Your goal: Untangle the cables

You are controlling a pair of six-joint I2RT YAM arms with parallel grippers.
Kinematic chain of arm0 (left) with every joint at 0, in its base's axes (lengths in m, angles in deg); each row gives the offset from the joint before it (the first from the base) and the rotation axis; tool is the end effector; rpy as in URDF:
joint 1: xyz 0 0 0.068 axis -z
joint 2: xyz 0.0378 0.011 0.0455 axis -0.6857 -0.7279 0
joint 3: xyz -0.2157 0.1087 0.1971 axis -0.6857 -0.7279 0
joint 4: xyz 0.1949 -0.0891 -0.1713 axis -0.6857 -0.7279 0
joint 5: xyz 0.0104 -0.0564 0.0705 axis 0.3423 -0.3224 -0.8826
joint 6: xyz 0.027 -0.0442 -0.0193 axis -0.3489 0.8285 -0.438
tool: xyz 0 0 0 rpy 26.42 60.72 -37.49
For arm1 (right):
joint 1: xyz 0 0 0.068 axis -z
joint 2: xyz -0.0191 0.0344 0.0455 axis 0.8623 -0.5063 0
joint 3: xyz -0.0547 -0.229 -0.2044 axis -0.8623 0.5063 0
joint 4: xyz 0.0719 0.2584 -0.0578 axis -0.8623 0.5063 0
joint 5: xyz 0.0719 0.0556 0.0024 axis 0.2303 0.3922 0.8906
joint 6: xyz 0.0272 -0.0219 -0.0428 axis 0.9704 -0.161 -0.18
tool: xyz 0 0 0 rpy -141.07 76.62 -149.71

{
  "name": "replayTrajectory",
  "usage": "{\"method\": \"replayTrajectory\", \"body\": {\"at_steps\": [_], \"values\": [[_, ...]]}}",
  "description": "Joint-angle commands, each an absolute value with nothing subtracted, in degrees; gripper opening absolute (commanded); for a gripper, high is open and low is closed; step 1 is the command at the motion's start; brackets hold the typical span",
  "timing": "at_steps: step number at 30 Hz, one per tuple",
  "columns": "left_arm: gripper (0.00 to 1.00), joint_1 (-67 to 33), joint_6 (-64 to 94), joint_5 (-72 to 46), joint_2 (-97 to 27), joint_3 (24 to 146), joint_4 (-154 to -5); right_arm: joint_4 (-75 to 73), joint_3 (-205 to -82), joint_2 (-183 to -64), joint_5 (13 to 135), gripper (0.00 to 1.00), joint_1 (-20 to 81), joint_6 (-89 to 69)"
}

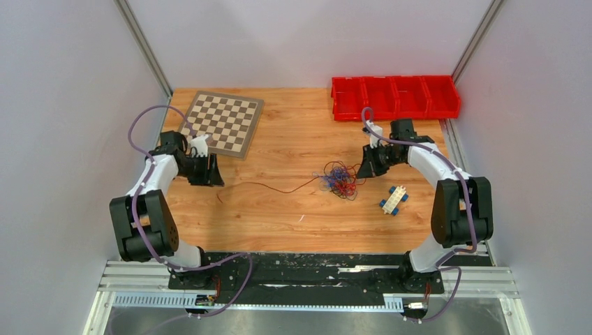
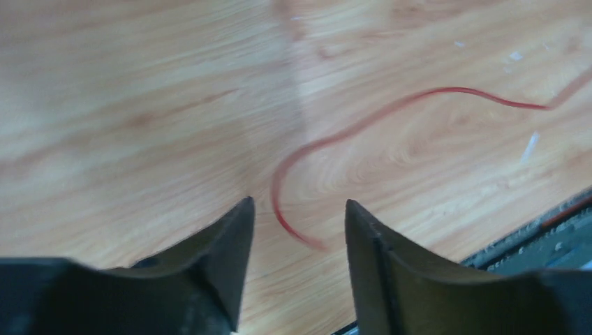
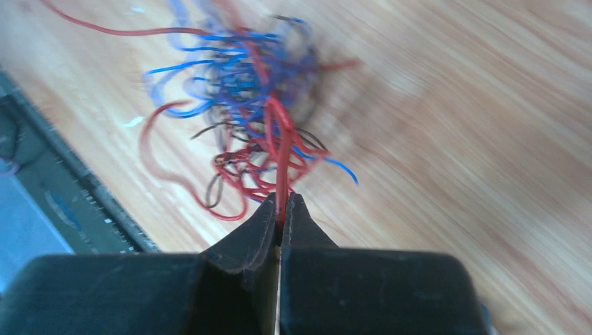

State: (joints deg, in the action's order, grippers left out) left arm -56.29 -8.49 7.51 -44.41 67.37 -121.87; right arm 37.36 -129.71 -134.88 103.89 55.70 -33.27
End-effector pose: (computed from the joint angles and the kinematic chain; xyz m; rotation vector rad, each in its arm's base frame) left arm 0.2781 0.0456 0.2368 0.0811 2.6574 -0.5722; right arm 0.3211 0.0447 0.2389 -0.6195 2.5349 0.8193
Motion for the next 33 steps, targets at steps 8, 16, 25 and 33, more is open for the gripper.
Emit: {"method": "replayTrajectory", "body": {"at_steps": [8,16,25,33], "values": [[1.0,-33.3,-7.7,25.9,-41.2,74.9,-104.7,35.0,-141.0,-136.7,123.3,0.0,41.5,-38.4],[1.0,-19.3,0.4,27.6,-51.5,76.0,-84.6,35.0,-146.2,-136.0,129.5,0.0,39.5,-36.6],[0.04,-20.0,10.7,31.2,-58.0,78.3,-85.3,34.9,-146.1,-137.0,127.1,0.0,47.1,-33.2],[0.0,-26.1,30.3,36.4,-49.6,64.6,-68.6,32.2,-146.5,-141.4,119.6,0.7,53.3,-21.6]]}}
